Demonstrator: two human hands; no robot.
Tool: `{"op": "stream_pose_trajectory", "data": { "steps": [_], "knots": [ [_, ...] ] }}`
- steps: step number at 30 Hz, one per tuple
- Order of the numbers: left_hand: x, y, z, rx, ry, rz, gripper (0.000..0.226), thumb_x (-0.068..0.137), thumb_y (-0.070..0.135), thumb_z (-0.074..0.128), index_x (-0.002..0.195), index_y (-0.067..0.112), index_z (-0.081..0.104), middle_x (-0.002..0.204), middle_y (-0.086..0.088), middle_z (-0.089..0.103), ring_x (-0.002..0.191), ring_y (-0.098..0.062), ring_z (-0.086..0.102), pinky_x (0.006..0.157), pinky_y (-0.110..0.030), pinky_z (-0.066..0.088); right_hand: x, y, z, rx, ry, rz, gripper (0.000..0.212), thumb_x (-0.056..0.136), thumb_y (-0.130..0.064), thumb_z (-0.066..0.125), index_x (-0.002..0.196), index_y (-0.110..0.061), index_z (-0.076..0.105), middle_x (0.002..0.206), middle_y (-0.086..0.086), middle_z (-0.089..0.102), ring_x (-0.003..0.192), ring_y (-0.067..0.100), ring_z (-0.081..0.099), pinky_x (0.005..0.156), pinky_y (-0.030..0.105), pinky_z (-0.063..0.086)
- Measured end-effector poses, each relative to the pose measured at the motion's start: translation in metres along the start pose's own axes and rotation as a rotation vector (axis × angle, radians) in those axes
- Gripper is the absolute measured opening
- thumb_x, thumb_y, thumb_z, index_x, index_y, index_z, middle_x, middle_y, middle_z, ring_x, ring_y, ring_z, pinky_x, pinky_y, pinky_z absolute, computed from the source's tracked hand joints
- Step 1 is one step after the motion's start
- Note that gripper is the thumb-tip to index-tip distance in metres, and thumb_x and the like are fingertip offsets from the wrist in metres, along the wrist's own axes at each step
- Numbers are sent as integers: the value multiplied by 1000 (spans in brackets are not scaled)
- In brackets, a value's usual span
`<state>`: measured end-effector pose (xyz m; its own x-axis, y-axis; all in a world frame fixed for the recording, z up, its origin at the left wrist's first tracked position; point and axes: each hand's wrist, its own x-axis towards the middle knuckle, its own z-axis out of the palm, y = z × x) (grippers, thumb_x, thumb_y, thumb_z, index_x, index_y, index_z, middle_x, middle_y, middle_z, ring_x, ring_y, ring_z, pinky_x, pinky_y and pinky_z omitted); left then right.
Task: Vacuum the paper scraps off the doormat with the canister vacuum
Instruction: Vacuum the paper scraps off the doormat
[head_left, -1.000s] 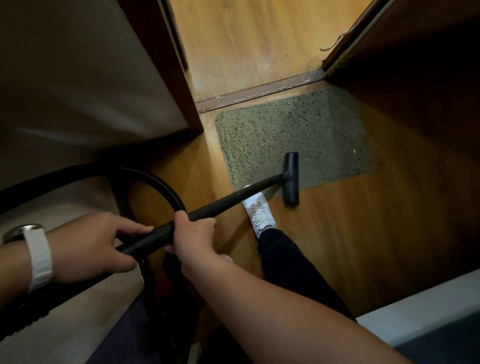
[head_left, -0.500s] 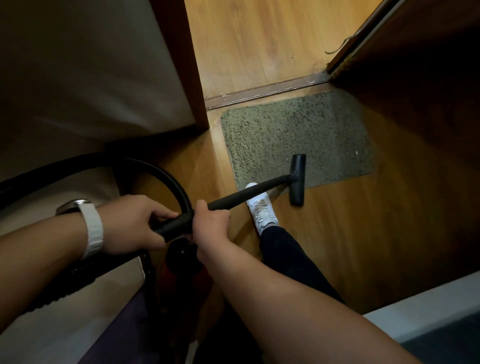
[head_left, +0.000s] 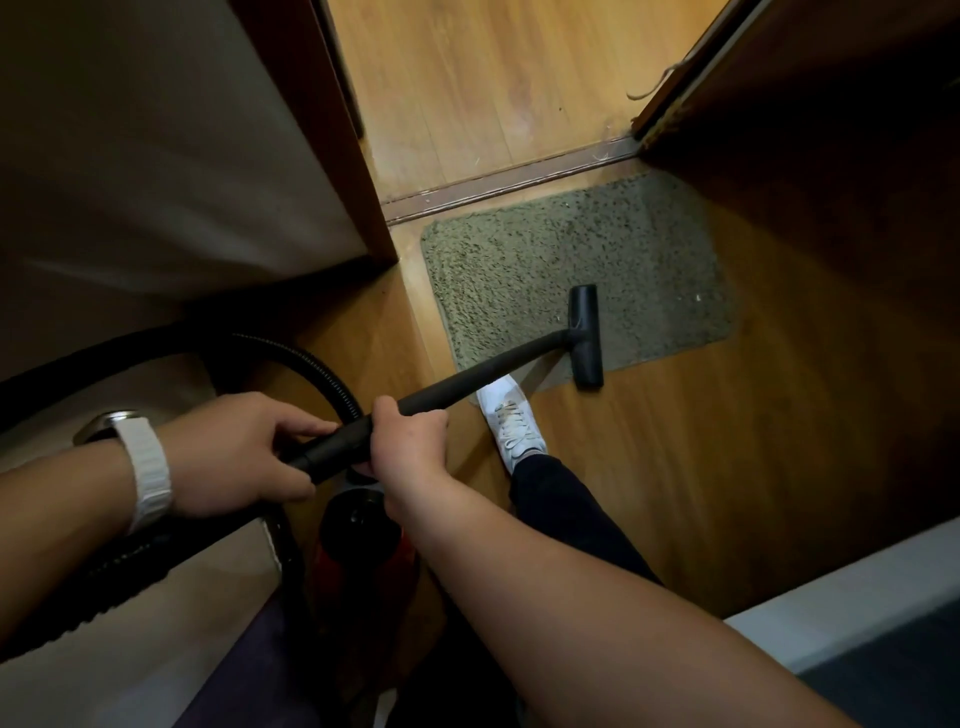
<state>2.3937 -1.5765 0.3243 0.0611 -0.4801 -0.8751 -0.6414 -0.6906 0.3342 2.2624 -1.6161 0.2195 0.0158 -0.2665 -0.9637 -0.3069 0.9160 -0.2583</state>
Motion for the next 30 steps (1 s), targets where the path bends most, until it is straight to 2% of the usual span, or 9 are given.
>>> {"op": "stream_pose_trajectory", "data": {
  "steps": [4,7,11,14,18,21,24,26,30],
  "knots": [
    [-6,-8,-8,-16,49,-33,58,70,25,83,120,44,60,59,24,64,53,15,55,53,-6,41,-2,-2,16,-46,-23,-18,60,68,-45,60,117,-21,35,106,7,63,91,30,69,80,50,61],
    [-5,-7,-12,-4,41,-40,59,70,27,82,123,43,60,74,20,67,56,15,55,54,-6,41,-1,-7,19,-42,-36,-14,59,73,-41,61,120,-18,36,106,10,62,89,29,69,75,46,63],
    [5,6,-13,-2,39,-31,59,72,28,80,125,43,58,56,19,63,54,8,57,48,-8,39,6,-20,7,-49,7,-37,61,72,-40,60,122,-13,40,101,7,62,87,30,68,75,47,63],
    [16,22,-10,11,49,-2,58,73,29,79,125,43,58,80,18,66,65,3,59,57,-12,43,14,-32,-4,-52,51,-75,58,73,-38,60,121,-7,47,103,11,67,78,27,69,62,36,64],
    [33,47,-8,-9,73,30,54,73,27,78,121,44,61,88,15,67,76,1,60,76,-26,52,30,-45,-18,-65,106,-125,74,52,-51,54,113,-9,45,102,17,68,86,36,70,79,55,61],
    [52,66,-7,3,99,44,57,71,28,79,123,41,61,94,9,70,80,-5,63,79,-26,51,35,-64,-37,-54,122,-133,65,63,-44,55,117,-10,44,106,15,66,90,34,69,80,55,61],
    [65,79,-5,-6,106,31,61,68,30,80,126,38,60,95,9,70,79,-4,62,71,-21,48,39,-78,-55,-37,122,-117,57,76,-38,58,123,-10,42,100,9,62,91,30,66,81,54,61],
    [76,92,-4,-1,108,38,63,67,32,79,126,39,60,96,10,71,81,-6,64,73,-21,49,47,-87,-69,-19,136,-118,51,84,-32,58,126,-9,41,98,6,60,91,29,65,79,53,62],
    [93,120,-5,11,106,55,60,68,32,78,125,39,61,93,9,70,82,-10,64,76,-23,50,63,-105,-97,-2,160,-115,38,92,-29,58,121,-11,42,94,3,57,93,28,64,82,50,61]
  ]
}}
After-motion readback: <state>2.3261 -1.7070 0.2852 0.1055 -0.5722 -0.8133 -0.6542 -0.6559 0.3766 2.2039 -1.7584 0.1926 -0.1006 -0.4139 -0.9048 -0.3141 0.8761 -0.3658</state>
